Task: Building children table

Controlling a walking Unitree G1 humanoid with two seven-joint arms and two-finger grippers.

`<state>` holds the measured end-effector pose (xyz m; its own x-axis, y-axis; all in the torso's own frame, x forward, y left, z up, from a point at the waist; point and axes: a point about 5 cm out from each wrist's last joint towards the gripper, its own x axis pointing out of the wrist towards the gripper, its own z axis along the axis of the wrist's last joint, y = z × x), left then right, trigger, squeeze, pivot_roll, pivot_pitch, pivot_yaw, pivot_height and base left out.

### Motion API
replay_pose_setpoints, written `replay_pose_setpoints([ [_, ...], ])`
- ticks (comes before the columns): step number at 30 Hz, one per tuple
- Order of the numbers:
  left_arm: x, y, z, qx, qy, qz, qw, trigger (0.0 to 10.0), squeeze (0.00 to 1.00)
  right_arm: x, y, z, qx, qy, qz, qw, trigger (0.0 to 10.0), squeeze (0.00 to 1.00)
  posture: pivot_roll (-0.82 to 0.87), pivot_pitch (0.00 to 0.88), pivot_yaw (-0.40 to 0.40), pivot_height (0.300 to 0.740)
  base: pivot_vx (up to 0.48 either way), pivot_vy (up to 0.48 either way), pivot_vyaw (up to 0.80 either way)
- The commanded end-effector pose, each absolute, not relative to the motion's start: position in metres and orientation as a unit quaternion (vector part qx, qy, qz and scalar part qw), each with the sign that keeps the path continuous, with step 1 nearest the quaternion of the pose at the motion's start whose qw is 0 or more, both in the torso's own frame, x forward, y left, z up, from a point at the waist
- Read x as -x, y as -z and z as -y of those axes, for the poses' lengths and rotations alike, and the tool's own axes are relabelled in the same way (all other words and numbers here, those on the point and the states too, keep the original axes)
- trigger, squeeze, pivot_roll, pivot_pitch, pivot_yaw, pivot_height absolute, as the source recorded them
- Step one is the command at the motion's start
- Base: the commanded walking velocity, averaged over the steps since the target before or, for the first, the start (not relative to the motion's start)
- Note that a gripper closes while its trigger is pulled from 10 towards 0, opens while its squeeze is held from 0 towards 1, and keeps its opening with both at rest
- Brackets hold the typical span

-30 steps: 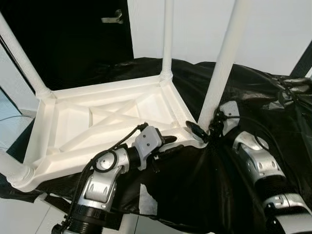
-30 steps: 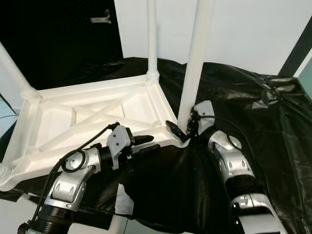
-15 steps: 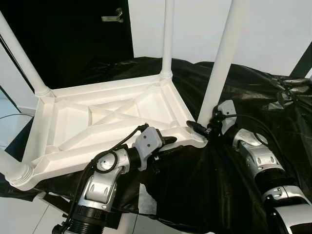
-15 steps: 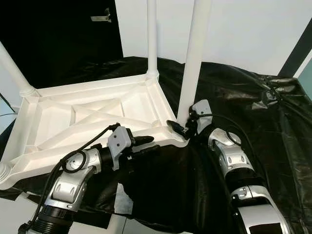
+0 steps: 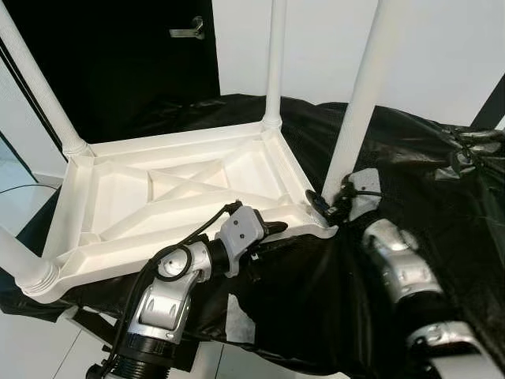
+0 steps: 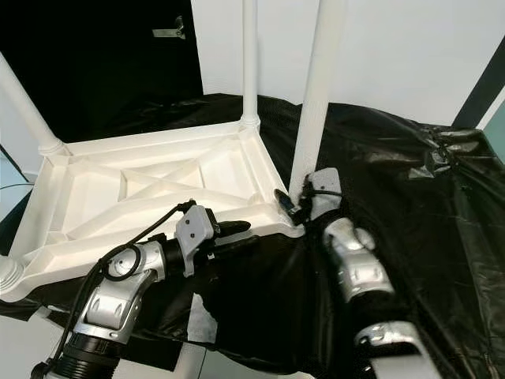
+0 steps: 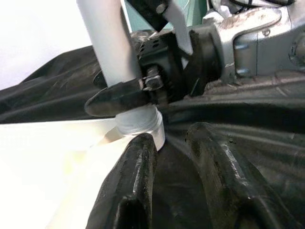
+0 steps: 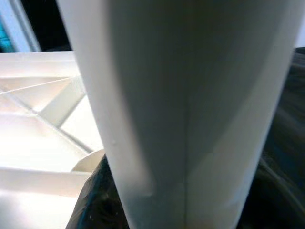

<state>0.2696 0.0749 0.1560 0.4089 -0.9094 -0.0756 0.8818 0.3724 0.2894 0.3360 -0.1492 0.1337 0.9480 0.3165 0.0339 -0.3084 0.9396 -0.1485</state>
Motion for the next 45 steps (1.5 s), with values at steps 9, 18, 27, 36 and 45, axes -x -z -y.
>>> replay_pose_setpoints([
  [9, -0.273, -0.158, -0.077, -0.144, 0.489, 0.061, 0.858, 10.0, 0.00, -0.319, -0.105, 0.137, 0.043, 0.049, -0.019, 0.998, 10.0, 0.00, 0.00, 0.000, -0.033, 0.740, 0.000, 0.000, 0.00],
  [18, -0.274, -0.158, -0.074, -0.145, 0.493, 0.062, 0.855, 10.0, 0.00, -0.315, -0.108, 0.134, 0.037, 0.053, -0.016, 0.998, 10.0, 0.00, 0.00, 0.000, -0.029, 0.740, 0.000, 0.000, 0.00],
  [27, -0.272, -0.158, -0.074, -0.143, 0.492, 0.061, 0.856, 10.0, 0.00, -0.312, -0.117, 0.133, 0.033, 0.024, 0.016, 0.999, 10.0, 1.00, 0.00, 0.000, -0.035, 0.740, 0.000, 0.000, 0.00],
  [36, -0.272, -0.158, -0.076, -0.140, 0.486, 0.062, 0.860, 10.0, 0.00, -0.307, -0.123, 0.145, 0.026, -0.114, 0.040, 0.992, 10.0, 0.00, 0.00, 0.000, -0.034, 0.740, 0.000, 0.000, 0.00],
  [45, -0.276, -0.161, -0.076, -0.140, 0.483, 0.067, 0.862, 10.0, 0.00, -0.327, -0.139, 0.158, 0.083, -0.271, 0.036, 0.958, 10.0, 0.00, 0.00, 0.000, -0.036, 0.740, 0.000, 0.000, 0.00],
])
